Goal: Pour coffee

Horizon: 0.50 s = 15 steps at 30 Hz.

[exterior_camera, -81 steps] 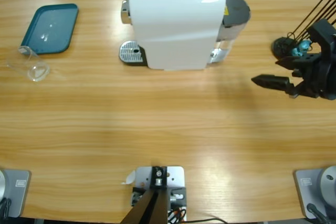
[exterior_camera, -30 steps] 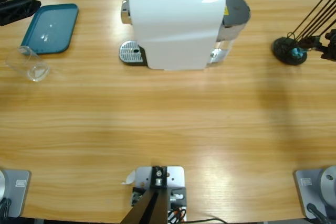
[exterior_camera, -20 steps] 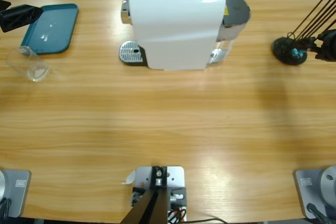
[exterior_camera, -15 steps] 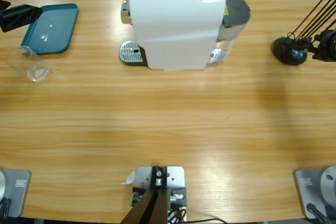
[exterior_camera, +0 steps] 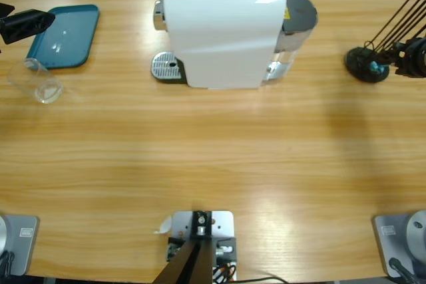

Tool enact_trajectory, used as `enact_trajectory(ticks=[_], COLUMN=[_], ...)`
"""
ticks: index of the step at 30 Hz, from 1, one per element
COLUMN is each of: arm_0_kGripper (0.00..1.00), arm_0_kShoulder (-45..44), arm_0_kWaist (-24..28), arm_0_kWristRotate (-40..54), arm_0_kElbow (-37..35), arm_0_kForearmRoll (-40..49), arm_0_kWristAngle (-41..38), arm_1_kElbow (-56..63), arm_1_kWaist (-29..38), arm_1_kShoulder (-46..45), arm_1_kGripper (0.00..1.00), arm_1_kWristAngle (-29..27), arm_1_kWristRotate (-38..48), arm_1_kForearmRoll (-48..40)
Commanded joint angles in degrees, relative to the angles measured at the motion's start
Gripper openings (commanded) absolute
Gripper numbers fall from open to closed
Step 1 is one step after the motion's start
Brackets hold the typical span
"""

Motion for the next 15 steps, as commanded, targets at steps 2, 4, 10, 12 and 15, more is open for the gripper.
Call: enact_trajectory(ticks=[2, 4, 10, 12, 15], arm_0_kGripper=[0.869, 0.871, 0.872, 0.872, 0.871], arm_0_kShoulder=[0.7, 0.6, 0.5, 0.5, 0.6], arm_0_kWaist=[0.6, 0.6, 0.6, 0.6, 0.6], arm_0_kWristRotate=[0.6, 0.6, 0.8, 0.8, 0.8], arm_0_kElbow=[2.3, 2.3, 2.3, 2.4, 2.5], arm_0_kForearmRoll=[-0.6, -0.6, -0.6, -0.6, -0.6], arm_0_kWristAngle=[1.0, 1.0, 1.0, 1.0, 1.0], arm_1_kElbow=[1.4, 1.4, 1.5, 1.5, 1.7], arm_1_kWaist=[-1.2, -1.2, -1.3, -1.3, -1.3], arm_1_kShoulder=[3.7, 4.1, 3.9, 4.0, 3.7], arm_1_kGripper=[0.342, 0.342, 0.342, 0.333, 0.089], arm_1_kWristAngle=[0.5, 0.5, 0.5, 0.4, 0.2], arm_1_kWristRotate=[-0.5, -0.5, -0.5, -0.5, -0.5], arm_1_kForearmRoll=[-0.9, -1.1, -1.3, -1.5, -1.6])
